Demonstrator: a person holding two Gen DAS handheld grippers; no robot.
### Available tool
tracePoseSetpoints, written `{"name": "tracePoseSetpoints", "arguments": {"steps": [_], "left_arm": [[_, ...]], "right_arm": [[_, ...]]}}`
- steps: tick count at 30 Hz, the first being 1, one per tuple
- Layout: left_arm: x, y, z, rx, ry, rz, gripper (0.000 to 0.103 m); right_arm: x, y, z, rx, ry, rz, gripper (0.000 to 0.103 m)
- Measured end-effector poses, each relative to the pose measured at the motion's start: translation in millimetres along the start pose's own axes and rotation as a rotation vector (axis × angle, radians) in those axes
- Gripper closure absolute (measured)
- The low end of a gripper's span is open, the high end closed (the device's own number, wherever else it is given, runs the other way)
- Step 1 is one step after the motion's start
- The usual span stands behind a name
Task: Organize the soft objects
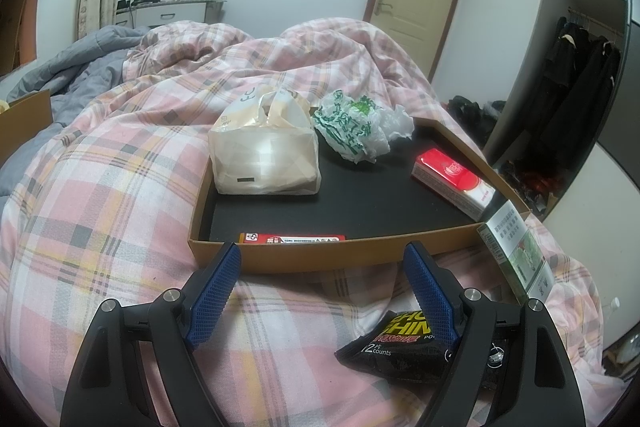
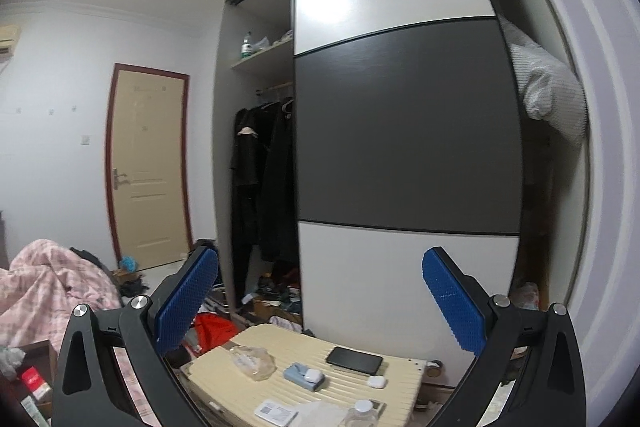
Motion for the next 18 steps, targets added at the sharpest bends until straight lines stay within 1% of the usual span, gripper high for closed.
{"name": "tracePoseSetpoints", "arguments": {"steps": [5, 9, 11, 14, 18], "left_arm": [[0.1, 0.2, 0.0, 0.000, 0.000, 0.000, 0.022], [0.2, 0.0, 0.1, -0.001, 0.000, 0.000, 0.022], [0.2, 0.1, 0.2, -0.001, 0.000, 0.000, 0.022], [0.2, -0.2, 0.3, -0.001, -0.001, 0.000, 0.022], [0.3, 0.1, 0.4, -0.001, -0.001, 0.000, 0.022]], "right_arm": [[-4.7, -0.8, -1.7, -0.001, 0.004, 0.060, 0.001], [-3.8, -0.5, -2.5, 0.002, 0.009, 0.051, 0.001], [-0.9, -0.6, -2.8, 0.007, 0.011, 0.022, 0.001], [7.5, -0.6, -1.6, 0.024, 0.009, -0.060, 0.001], [14.9, -1.0, 0.4, 0.038, 0.010, -0.134, 0.001]]}}
Point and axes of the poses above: each gripper's, at about its wrist camera, not at the fingertips, and y roughly the way its jaws point, x to its right, z to its top, the point moved 6 cm from there along y, roughly the way its jaws point, and after that the axes turned 5 degrees about z, right-handed, at the moved point
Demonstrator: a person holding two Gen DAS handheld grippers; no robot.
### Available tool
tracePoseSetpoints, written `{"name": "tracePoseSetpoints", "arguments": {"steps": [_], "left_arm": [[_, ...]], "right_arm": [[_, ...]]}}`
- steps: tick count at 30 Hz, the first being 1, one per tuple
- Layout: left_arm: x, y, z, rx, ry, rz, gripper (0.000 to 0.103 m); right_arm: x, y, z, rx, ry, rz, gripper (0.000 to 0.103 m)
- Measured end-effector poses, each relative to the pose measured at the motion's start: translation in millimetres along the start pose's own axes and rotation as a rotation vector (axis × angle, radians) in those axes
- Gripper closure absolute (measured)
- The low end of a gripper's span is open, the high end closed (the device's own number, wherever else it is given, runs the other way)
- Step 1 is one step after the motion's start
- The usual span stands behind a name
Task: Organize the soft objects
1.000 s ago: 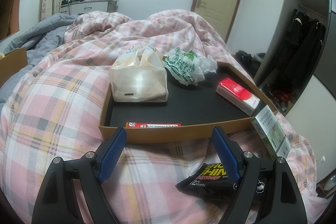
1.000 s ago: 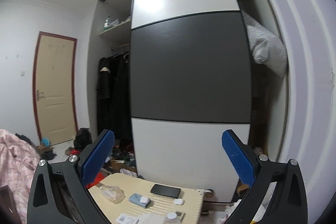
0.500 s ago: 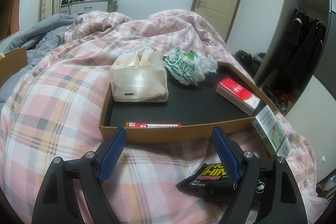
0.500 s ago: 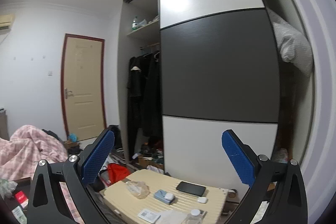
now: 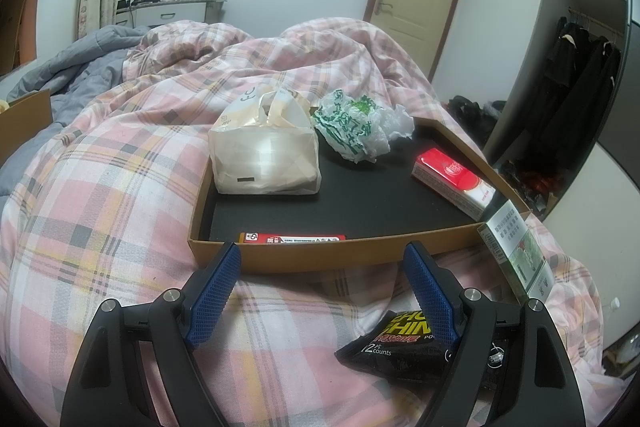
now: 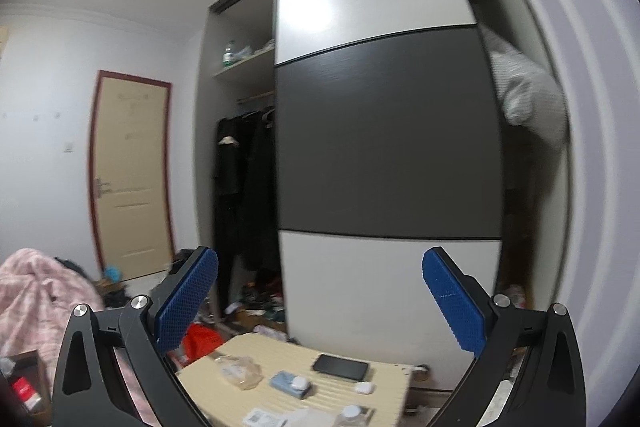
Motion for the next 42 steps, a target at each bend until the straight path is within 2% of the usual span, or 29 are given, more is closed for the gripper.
{"name": "tracePoseSetpoints", "arguments": {"steps": [5, 38, 42], "left_arm": [[0.1, 0.4, 0.1, 0.000, 0.000, 0.000, 0.022], [0.9, -0.8, 1.1, -0.001, -0.001, 0.001, 0.022], [-0.1, -3.2, 0.4, 0.020, 0.003, 0.010, 0.022]], "right_arm": [[1.7, 0.1, 1.4, 0.003, 0.003, -0.022, 0.001], [-1.1, -5.3, 3.3, 0.014, -0.008, 0.000, 0.001], [-1.2, -5.6, 3.2, 0.015, -0.007, 0.000, 0.001]]}}
Point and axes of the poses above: each gripper's, at about its wrist camera, not at the fingertips, and y roughly the way its jaws point, x to its right, z to its top, the point moved 6 cm from there along y, roughly the way its jaws point, and after that the axes turned 5 degrees about z, right-handed, at the moved point
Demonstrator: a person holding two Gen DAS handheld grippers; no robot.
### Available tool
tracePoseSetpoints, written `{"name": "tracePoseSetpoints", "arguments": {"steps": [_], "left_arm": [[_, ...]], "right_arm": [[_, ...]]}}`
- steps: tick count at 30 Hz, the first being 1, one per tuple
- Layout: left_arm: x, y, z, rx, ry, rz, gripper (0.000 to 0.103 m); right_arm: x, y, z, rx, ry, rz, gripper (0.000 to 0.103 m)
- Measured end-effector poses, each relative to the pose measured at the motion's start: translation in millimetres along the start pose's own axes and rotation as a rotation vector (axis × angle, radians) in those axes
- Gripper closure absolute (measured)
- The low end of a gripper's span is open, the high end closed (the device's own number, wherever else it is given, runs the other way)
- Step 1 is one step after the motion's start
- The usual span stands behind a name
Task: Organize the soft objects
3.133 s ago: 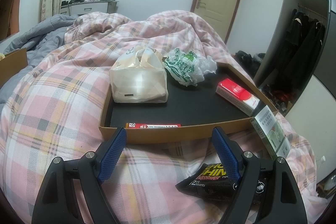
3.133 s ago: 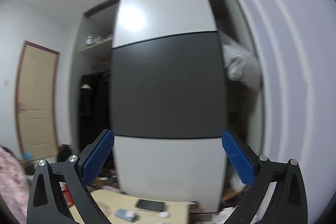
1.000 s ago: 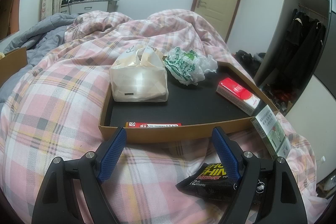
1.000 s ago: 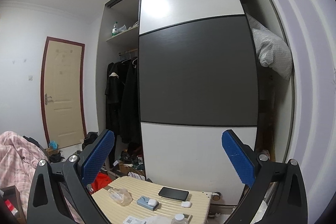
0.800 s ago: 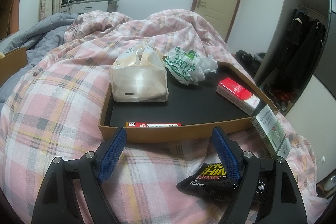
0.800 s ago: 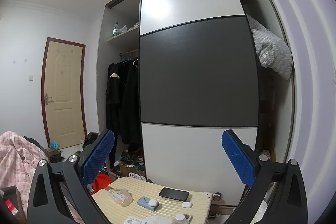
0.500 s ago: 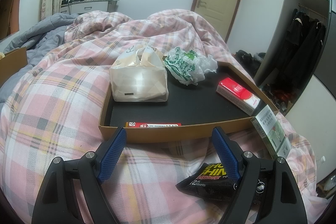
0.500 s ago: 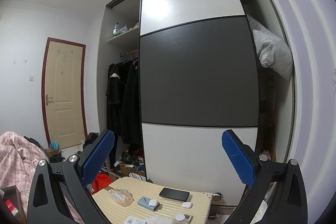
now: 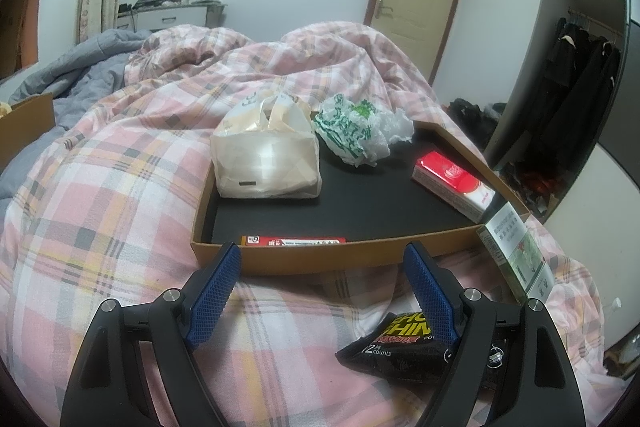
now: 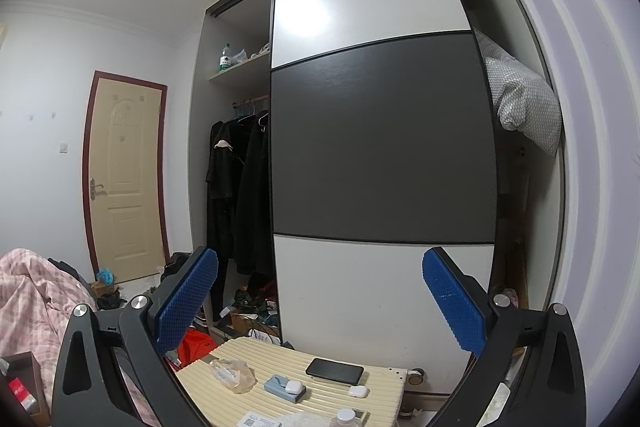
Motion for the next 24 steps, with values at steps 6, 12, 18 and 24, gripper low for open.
{"name": "tracePoseSetpoints", "arguments": {"steps": [6, 12, 18, 24], "left_arm": [[-2.6, -16.1, 1.8, 0.079, 0.013, 0.064, 0.022], [-1.1, -35.8, 7.8, 0.153, 0.035, 0.125, 0.022], [1.5, -40.7, 8.3, 0.160, 0.058, 0.138, 0.022], [4.3, -39.8, 9.2, 0.160, 0.063, 0.139, 0.022]], "right_arm": [[0.1, 1.0, 0.3, 0.002, 0.003, 0.000, 0.001], [-0.8, 0.9, 0.3, 0.004, 0.000, 0.004, 0.001], [-2.1, 1.8, -0.1, 0.003, -0.003, 0.007, 0.001], [-2.5, 1.9, 0.0, 0.004, -0.003, 0.006, 0.001]]}}
Point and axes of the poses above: each gripper's, at about its wrist camera, not at the fingertips, and y roughly the way its jaws point, x to its right, z to its top, the point moved 6 cm from there along y, roughly the way its jaws point, and after that the axes turned 5 degrees about z, right-handed, at the moved point
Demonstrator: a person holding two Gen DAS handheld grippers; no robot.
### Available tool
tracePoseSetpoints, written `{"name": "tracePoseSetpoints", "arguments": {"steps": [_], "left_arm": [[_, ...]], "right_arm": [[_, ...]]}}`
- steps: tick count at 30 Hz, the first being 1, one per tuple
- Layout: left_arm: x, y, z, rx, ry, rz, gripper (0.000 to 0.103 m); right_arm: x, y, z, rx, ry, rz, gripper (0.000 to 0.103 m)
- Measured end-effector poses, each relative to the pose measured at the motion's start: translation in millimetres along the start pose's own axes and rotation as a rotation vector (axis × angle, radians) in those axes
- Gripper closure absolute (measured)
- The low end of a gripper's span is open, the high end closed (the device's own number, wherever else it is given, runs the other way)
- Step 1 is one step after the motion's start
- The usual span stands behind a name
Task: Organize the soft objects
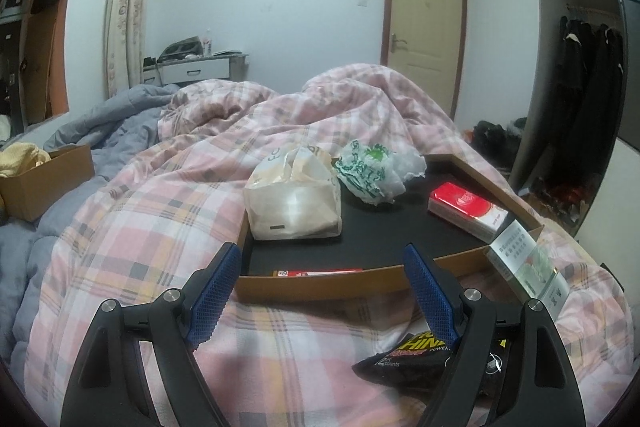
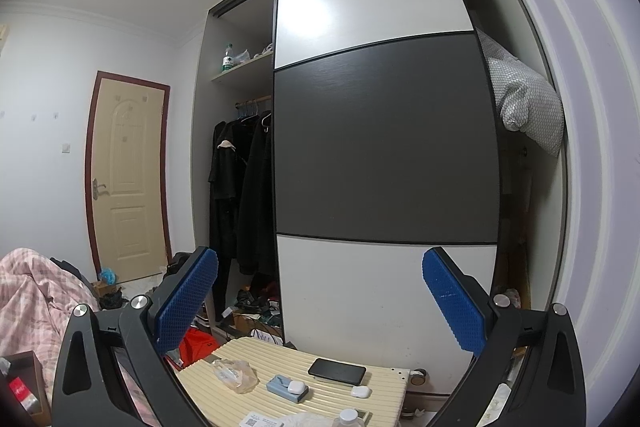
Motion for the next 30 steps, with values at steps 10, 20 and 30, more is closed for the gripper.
{"name": "tracePoseSetpoints", "arguments": {"steps": [10, 20, 30], "left_arm": [[0.6, -0.1, 0.3, -0.001, 0.001, 0.001, 0.022], [1.0, -0.7, 0.2, -0.003, 0.001, 0.001, 0.022], [1.5, 3.3, -2.2, -0.021, -0.007, -0.010, 0.022]], "right_arm": [[-4.4, -1.7, -0.3, 0.002, -0.006, 0.007, 0.001], [-20.9, -3.9, -2.1, 0.011, -0.014, 0.081, 0.001], [-142.4, 0.6, -48.2, -0.130, -0.055, 0.567, 0.001]]}}
Point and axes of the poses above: each gripper's, at about its wrist camera, not at the fingertips, and y roughly the way its jaws point, x to its right, z to its top, the point moved 6 cm from there along y, roughly the way its jaws point, and after that the axes turned 5 degrees about z, right-handed, at the moved point
